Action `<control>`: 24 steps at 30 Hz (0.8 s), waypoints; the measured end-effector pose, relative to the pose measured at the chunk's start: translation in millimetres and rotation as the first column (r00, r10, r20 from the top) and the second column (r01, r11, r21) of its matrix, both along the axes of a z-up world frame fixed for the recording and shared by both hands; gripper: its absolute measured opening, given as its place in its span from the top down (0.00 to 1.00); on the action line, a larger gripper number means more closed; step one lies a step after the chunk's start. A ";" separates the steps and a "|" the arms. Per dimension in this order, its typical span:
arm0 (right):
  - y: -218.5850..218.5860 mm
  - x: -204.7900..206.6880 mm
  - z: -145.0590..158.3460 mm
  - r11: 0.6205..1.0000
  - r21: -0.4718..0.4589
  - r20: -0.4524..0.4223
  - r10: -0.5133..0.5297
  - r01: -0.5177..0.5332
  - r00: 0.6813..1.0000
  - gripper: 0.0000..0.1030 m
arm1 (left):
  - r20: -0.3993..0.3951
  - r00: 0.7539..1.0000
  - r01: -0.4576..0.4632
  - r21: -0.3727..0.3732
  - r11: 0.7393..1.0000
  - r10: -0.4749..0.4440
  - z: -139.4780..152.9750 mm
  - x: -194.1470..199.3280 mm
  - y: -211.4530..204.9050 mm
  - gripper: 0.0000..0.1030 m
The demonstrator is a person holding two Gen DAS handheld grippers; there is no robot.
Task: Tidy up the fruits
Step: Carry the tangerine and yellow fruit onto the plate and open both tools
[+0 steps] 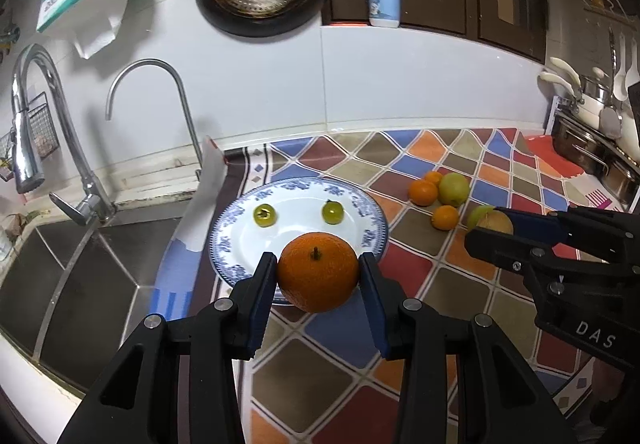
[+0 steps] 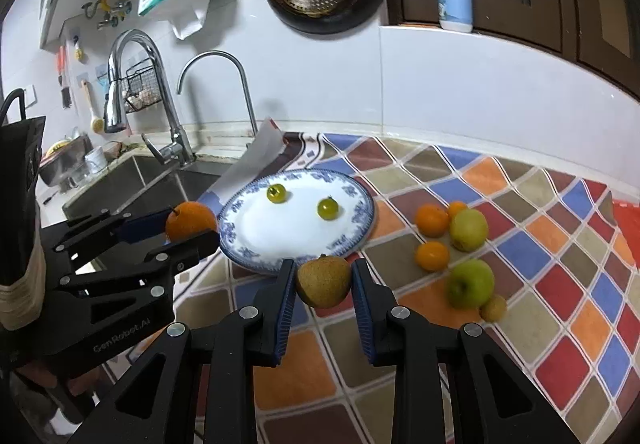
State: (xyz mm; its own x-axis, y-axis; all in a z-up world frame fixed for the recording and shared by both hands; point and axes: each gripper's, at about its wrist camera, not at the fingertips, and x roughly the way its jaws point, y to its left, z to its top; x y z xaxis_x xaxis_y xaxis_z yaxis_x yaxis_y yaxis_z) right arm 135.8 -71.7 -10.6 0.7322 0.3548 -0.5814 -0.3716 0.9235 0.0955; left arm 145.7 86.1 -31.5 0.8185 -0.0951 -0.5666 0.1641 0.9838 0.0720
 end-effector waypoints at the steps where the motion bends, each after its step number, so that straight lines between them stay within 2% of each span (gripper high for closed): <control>1: 2.3 1.3 1.1 1.000 0.003 0.002 0.002 -0.002 1.000 0.72 | 0.002 1.000 -0.001 0.001 1.000 0.001 0.4 0.8 1.7 0.60; 17: 34.8 37.2 15.4 0.998 0.013 0.060 0.058 -0.059 0.997 0.72 | 0.022 0.999 -0.038 0.006 0.999 0.038 2.4 31.8 24.5 0.60; 24: 41.6 67.4 8.1 0.997 0.021 0.041 0.069 -0.070 0.997 0.72 | -0.005 0.999 -0.051 0.014 0.999 0.051 -6.9 58.2 29.8 0.60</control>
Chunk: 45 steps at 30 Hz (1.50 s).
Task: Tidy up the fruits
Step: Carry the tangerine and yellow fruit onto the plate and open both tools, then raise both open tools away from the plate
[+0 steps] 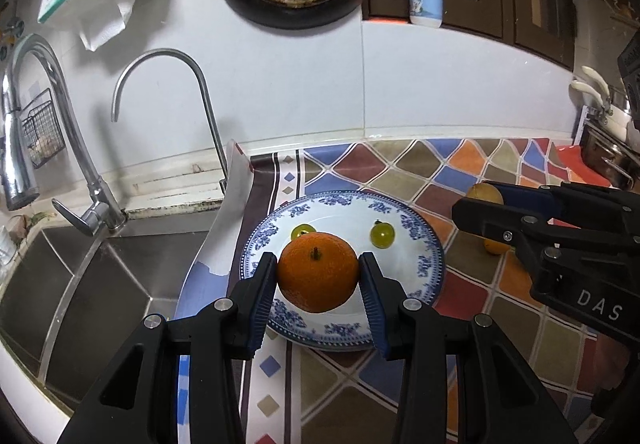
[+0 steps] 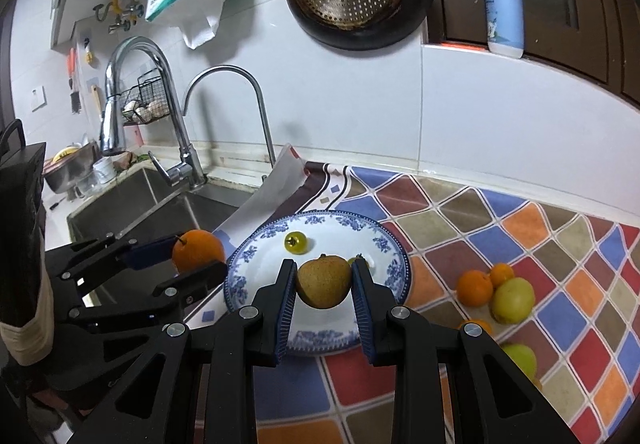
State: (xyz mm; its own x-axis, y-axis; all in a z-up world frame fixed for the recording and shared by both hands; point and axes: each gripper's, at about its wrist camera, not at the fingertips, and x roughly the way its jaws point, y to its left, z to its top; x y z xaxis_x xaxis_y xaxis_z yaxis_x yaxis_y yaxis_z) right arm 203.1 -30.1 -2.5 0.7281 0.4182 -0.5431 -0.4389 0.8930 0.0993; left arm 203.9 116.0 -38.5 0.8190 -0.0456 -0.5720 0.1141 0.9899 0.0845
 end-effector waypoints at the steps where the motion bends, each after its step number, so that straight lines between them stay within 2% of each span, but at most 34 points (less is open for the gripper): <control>1: 0.9 5.3 -2.3 1.000 0.000 -0.006 0.000 0.000 1.000 0.72 | -0.007 1.000 -0.001 0.000 1.000 0.001 -2.4 5.2 0.8 0.60; 15: 15.1 64.9 -49.8 1.000 -0.014 -0.136 0.004 -0.006 0.991 0.72 | -0.092 0.996 -0.001 0.013 1.000 0.002 -41.9 60.6 8.8 0.60; 28: 20.2 93.8 -82.5 1.000 -0.020 -0.231 -0.002 -0.003 0.973 0.72 | -0.149 0.989 -0.003 0.008 1.000 0.005 -66.2 85.9 12.8 0.60; 35: 21.2 99.3 -88.7 1.000 -0.030 -0.241 -0.015 0.008 0.970 0.71 | -0.175 0.984 -0.017 -0.016 1.000 0.014 -69.6 91.3 16.2 0.60; 37: 20.2 100.0 -88.0 0.999 -0.031 -0.255 -0.027 0.020 0.967 0.62 | -0.184 0.983 -0.026 -0.044 0.999 0.018 -67.1 90.1 19.3 0.59; 39: 16.7 97.2 -83.9 0.999 -0.015 -0.243 -0.034 0.031 0.969 0.62 | -0.162 0.986 -0.039 -0.040 0.998 0.032 -61.3 84.2 20.1 0.58; 43: 9.8 86.7 -71.3 0.998 -0.021 -0.199 -0.056 0.053 0.978 0.62 | -0.112 0.993 -0.045 -0.025 0.999 0.042 -45.4 68.5 17.2 0.48; 45: 6.3 80.0 -63.9 0.998 -0.010 -0.187 -0.058 0.058 0.981 0.62 | -0.096 0.995 -0.043 -0.028 0.999 0.041 -38.8 61.7 15.8 0.47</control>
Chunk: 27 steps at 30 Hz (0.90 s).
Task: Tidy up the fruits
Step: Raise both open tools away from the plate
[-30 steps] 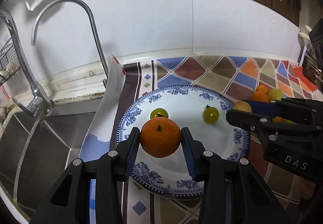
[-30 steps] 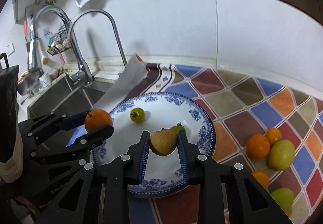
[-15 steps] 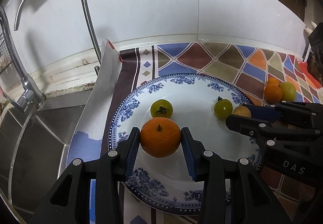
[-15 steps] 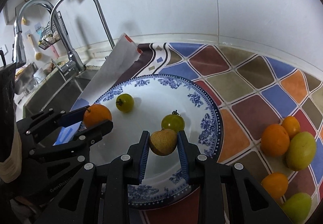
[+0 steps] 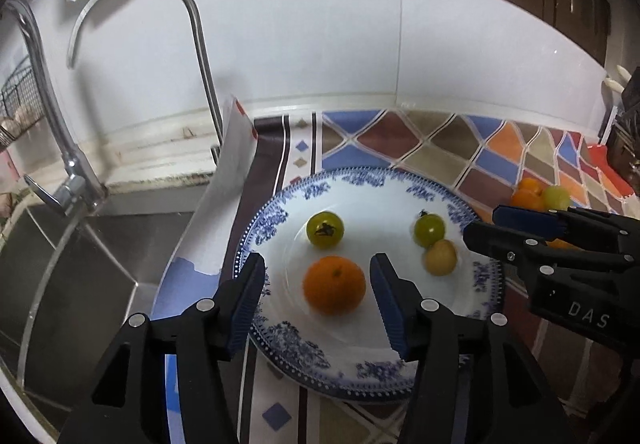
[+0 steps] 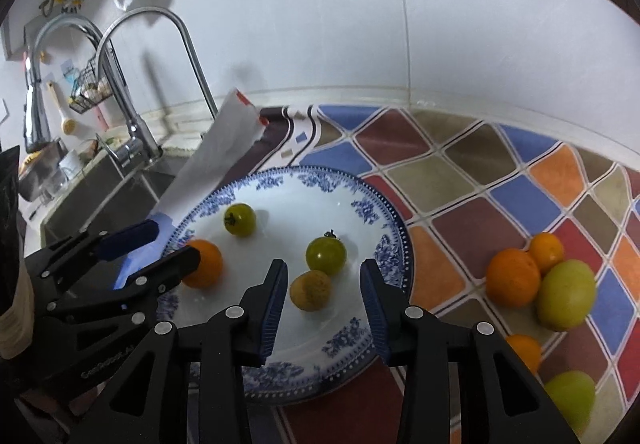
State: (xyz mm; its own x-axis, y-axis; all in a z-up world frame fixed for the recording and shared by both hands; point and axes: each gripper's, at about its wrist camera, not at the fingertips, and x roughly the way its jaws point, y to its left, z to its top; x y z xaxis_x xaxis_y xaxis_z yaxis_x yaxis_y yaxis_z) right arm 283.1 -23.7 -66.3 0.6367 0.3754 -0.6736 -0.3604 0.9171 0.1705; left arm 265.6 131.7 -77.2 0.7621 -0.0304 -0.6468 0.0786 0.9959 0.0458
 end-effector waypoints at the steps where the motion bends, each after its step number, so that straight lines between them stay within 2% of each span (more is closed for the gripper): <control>1: -1.0 -3.0 2.9 1.000 0.004 0.005 0.000 0.000 1.000 0.62 | 0.009 1.000 -0.001 -0.003 1.000 0.001 4.1 -4.7 -0.9 0.44; 3: -3.0 -10.8 9.5 1.000 0.007 0.019 -0.002 0.002 1.000 0.62 | 0.024 1.000 -0.002 -0.006 1.000 0.002 10.6 -12.7 -2.7 0.42; 6: -7.4 -24.1 18.2 1.000 0.007 0.041 -0.009 0.008 0.999 0.56 | 0.037 0.999 0.002 -0.005 1.000 -0.002 17.5 -24.9 -6.3 0.39; 9: -12.1 -37.4 27.7 1.000 0.004 0.073 -0.020 0.020 0.997 0.54 | 0.047 0.999 0.006 -0.001 1.000 -0.006 22.9 -38.4 -10.3 0.36; 12: -16.9 -51.2 35.8 1.000 0.002 0.097 -0.029 0.029 0.995 0.47 | 0.062 0.998 0.017 0.002 1.000 -0.017 29.0 -51.8 -15.2 0.36; 18: -27.4 -80.0 46.8 0.999 -0.002 0.130 -0.042 0.043 0.991 0.44 | 0.101 0.994 0.028 0.020 0.999 -0.030 43.2 -79.2 -25.1 0.33; 27: -48.5 -112.2 58.7 0.997 0.004 0.168 -0.083 0.083 0.982 0.38 | 0.173 0.984 0.028 0.051 0.998 -0.037 58.4 -110.5 -41.8 0.18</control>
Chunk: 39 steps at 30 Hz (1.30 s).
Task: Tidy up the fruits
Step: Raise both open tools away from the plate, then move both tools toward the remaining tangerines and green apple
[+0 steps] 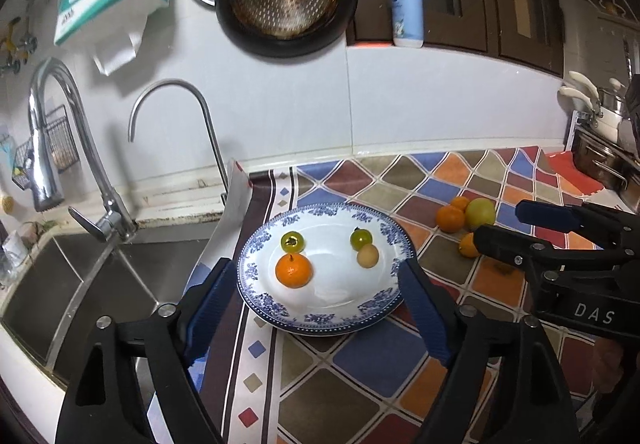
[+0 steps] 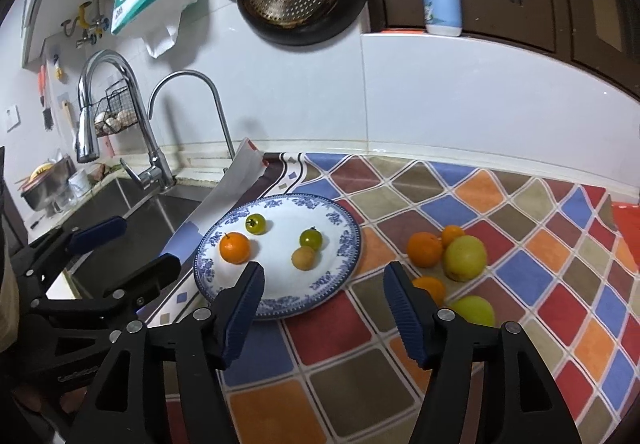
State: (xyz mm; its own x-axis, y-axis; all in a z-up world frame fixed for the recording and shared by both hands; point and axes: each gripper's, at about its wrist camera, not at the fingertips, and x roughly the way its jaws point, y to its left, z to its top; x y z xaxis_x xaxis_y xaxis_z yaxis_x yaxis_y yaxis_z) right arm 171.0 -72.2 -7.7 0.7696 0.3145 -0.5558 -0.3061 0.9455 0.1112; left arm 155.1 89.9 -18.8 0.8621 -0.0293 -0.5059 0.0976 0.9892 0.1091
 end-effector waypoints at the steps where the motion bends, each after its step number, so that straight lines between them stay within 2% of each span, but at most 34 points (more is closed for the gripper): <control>1: -2.6 -3.6 1.6 1.000 -0.002 0.006 -0.005 0.005 1.000 0.38 | 0.006 1.000 0.006 0.000 1.000 -0.006 1.1 -2.8 -2.8 0.18; 10: -31.2 -31.2 12.3 0.997 -0.038 0.064 -0.063 0.066 0.996 0.38 | 0.042 0.998 0.054 -0.001 0.999 -0.054 6.4 -17.3 -30.2 0.15; 17: -56.7 -42.6 14.3 0.992 -0.051 0.075 -0.108 0.112 0.991 0.38 | 0.069 0.994 0.083 0.014 0.996 -0.084 9.2 -24.1 -52.6 0.14; 29: -92.7 -46.3 6.7 0.983 -0.084 0.052 -0.156 0.160 0.986 0.38 | 0.057 0.989 0.131 0.040 0.991 -0.133 2.6 -22.4 -86.8 0.14; 39: -111.8 -36.9 -9.2 0.976 -0.122 0.017 -0.181 0.182 0.983 0.38 | 0.031 0.989 0.144 0.077 0.987 -0.146 -10.6 -6.3 -109.1 0.14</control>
